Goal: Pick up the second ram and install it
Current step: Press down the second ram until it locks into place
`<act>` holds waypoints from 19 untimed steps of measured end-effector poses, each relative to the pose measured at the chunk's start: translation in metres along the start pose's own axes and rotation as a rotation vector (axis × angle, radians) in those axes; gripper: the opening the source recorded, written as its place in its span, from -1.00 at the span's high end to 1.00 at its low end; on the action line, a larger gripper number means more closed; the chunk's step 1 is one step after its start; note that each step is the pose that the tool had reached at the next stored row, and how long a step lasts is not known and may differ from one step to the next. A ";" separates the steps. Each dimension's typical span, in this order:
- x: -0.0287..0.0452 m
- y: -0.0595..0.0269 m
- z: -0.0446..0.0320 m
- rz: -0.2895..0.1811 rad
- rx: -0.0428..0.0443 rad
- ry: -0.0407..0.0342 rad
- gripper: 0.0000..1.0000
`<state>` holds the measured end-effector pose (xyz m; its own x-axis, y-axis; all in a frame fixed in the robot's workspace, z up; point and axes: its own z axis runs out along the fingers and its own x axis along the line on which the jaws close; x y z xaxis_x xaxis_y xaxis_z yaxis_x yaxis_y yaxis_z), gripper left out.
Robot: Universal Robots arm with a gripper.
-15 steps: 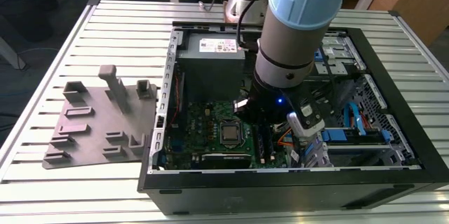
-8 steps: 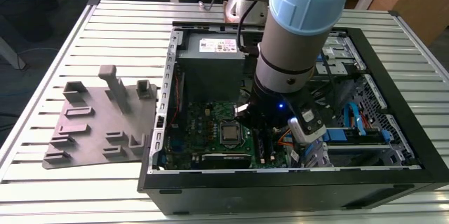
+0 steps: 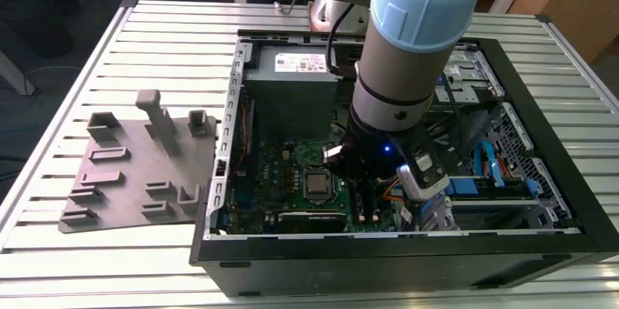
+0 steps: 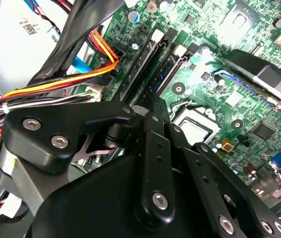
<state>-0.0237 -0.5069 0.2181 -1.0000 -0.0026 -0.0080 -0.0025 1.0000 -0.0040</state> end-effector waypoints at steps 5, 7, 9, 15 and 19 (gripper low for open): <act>-0.0001 -0.0003 -0.0225 0.000 0.0008 0.0001 0.85; -0.0002 -0.0003 -0.0318 0.000 0.0007 0.0001 0.85; -0.0003 -0.0003 -0.0407 0.000 0.0002 0.0001 0.85; -0.0004 -0.0005 -0.0597 0.000 -0.0019 0.0001 0.85; -0.0004 -0.0004 -0.0597 0.000 -0.0023 0.0001 0.85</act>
<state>-0.0237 -0.5071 0.2778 -1.0000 -0.0026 -0.0078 -0.0026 1.0000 -0.0017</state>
